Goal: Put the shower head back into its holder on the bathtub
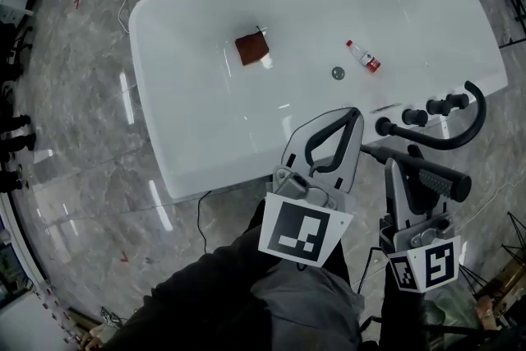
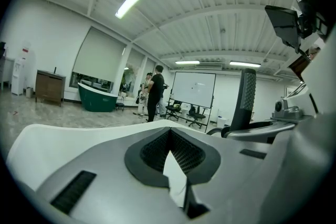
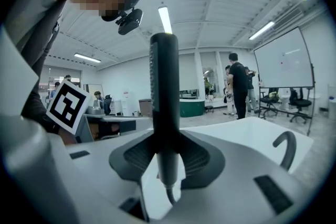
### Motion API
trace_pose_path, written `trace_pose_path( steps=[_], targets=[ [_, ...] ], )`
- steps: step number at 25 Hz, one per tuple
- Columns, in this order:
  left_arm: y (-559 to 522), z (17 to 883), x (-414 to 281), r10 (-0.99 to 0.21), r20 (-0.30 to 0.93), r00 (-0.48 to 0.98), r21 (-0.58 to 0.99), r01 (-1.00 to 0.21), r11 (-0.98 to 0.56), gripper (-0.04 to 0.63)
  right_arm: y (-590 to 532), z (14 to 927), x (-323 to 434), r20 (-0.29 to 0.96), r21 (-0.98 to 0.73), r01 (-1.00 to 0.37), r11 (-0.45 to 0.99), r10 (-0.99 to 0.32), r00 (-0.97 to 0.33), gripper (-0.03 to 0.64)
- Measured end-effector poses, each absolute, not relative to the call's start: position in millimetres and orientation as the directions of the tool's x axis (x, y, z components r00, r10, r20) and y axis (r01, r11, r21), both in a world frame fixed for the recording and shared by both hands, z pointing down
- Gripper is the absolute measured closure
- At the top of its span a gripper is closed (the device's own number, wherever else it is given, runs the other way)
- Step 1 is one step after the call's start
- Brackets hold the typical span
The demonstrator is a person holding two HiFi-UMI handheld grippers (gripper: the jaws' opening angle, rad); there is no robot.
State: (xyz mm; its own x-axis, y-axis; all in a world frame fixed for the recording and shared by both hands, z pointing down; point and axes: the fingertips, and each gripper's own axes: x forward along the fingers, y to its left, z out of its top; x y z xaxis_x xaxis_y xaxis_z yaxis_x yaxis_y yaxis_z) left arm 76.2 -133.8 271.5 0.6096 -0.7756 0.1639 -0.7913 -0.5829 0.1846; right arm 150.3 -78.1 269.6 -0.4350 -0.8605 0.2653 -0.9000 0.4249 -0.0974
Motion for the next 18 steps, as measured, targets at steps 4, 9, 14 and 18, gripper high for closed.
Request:
trace_pose_path(
  steps=[4, 9, 14, 18],
  targets=[
    [-132.3, 274.2, 76.4, -0.773, 0.167, 0.612, 0.189, -0.79, -0.584, 0.592, -74.2, 276.3, 153.4, 0.281, -0.091, -0.91, 0.405, -0.866, -0.414, 0.476],
    [-132.1, 276.6, 77.6, -0.771, 0.165, 0.615, 0.19, -0.787, -0.587, 0.592, -77.1, 279.8, 153.9, 0.29, -0.059, -0.915, 0.4, -0.87, -0.399, 0.476],
    [-131.7, 280.5, 81.1, -0.762, 0.177, 0.623, 0.198, -0.781, -0.592, 0.592, -78.4, 287.1, 154.4, 0.298, -0.063, -0.914, 0.401, -0.866, -0.401, 0.476],
    [-130.6, 286.6, 81.8, -0.757, 0.183, 0.627, 0.205, -0.777, -0.594, 0.592, -79.3, 292.7, 153.0, 0.296, -0.062, -0.915, 0.399, -0.868, -0.398, 0.476]
  ],
)
